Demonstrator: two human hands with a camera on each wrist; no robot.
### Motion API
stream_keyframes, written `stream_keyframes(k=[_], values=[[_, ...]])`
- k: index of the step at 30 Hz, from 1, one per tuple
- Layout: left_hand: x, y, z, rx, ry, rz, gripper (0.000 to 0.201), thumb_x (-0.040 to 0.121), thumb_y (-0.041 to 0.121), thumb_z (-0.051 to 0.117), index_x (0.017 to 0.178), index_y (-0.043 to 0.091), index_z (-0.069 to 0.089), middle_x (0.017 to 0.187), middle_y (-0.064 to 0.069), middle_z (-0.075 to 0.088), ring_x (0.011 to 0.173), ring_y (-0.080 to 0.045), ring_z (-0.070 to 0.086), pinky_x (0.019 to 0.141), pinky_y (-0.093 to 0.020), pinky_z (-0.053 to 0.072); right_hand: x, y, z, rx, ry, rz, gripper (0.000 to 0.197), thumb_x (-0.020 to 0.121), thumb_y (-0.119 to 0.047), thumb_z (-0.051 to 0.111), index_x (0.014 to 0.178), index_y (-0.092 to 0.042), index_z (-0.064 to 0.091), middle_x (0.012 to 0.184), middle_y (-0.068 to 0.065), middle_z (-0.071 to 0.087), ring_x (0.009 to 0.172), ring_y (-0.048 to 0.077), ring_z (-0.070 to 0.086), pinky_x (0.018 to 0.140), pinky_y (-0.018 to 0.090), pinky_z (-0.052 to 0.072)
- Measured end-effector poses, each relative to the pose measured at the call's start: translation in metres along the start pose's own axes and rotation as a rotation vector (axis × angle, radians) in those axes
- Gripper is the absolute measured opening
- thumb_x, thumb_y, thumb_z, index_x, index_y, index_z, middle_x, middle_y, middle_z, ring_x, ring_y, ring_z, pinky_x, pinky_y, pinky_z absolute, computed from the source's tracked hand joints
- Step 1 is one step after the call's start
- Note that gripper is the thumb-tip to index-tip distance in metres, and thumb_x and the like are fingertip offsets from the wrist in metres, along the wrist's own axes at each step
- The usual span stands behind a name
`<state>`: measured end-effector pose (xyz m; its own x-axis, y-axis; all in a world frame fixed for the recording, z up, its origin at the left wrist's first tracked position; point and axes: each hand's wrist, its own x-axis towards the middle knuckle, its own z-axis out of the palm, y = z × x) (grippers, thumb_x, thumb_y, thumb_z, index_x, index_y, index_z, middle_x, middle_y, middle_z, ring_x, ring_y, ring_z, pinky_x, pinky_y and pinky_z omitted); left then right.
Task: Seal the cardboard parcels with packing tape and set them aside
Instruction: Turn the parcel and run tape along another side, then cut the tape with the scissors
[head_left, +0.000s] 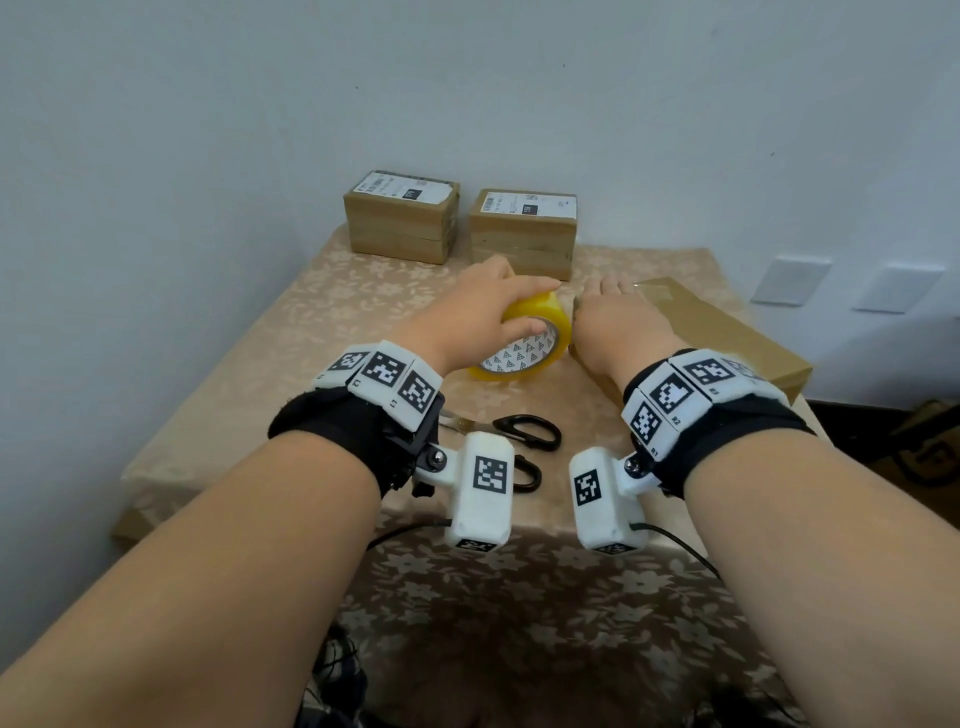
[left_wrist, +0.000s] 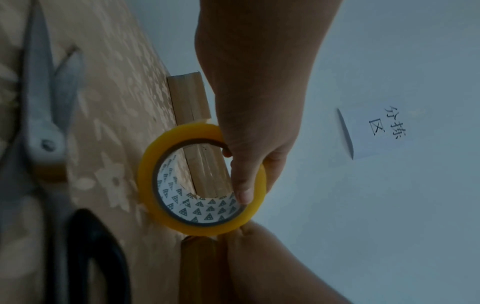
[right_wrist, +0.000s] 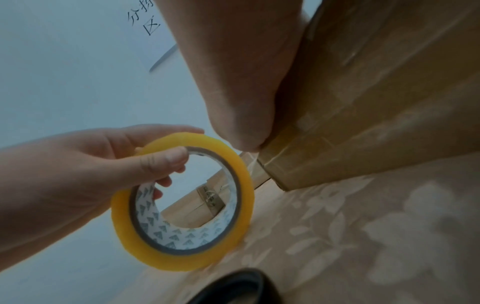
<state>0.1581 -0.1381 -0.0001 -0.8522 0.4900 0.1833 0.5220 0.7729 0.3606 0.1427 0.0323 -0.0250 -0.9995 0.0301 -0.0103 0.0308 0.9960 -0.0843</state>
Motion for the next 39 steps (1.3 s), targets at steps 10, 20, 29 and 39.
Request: stream_keyframes(k=[10,20,29,39], values=[[0.000,0.011,0.006,0.076,-0.002,-0.077,0.048,0.099,0.030,0.043,0.146,0.032,0.031,0.141,-0.010,0.035,0.129,-0.029,0.030,0.108,-0.041,0.025,-0.066,-0.015,-0.033,0.354,0.296,-0.153,0.008,0.091,-0.011,0.047,0.095,-0.015,0.052,0.094,0.004,0.055,0.086,0.025,0.054,0.068,0.032,0.042],[-0.016,0.016,-0.004,-0.091,0.082,-0.087,0.041,0.097,0.019,0.050,0.137,0.023,0.048,0.133,-0.005,0.042,0.125,-0.017,0.040,0.099,-0.021,0.026,-0.094,-0.037,0.003,0.135,-0.276,-0.413,0.055,0.081,-0.039,0.072,0.124,-0.013,0.051,0.124,0.009,0.051,0.105,0.029,0.054,0.092,0.041,0.047],[-0.020,0.019,-0.007,-0.063,0.063,-0.075,0.041,0.096,0.019,0.052,0.137,0.023,0.048,0.134,-0.005,0.044,0.123,-0.018,0.043,0.100,-0.025,0.031,-0.095,-0.031,-0.006,0.009,-0.270,-0.447,0.046,0.089,-0.023,0.065,0.129,-0.010,0.047,0.125,0.011,0.056,0.109,0.031,0.056,0.090,0.040,0.048],[-0.021,0.015,-0.009,-0.083,0.056,-0.100,0.042,0.098,0.020,0.048,0.139,0.024,0.046,0.134,-0.004,0.042,0.123,-0.020,0.043,0.101,-0.026,0.030,-0.113,0.009,-0.072,0.001,-0.219,-0.228,0.034,0.087,-0.013,0.060,0.119,-0.002,0.062,0.116,0.019,0.064,0.095,0.033,0.061,0.069,0.034,0.047]])
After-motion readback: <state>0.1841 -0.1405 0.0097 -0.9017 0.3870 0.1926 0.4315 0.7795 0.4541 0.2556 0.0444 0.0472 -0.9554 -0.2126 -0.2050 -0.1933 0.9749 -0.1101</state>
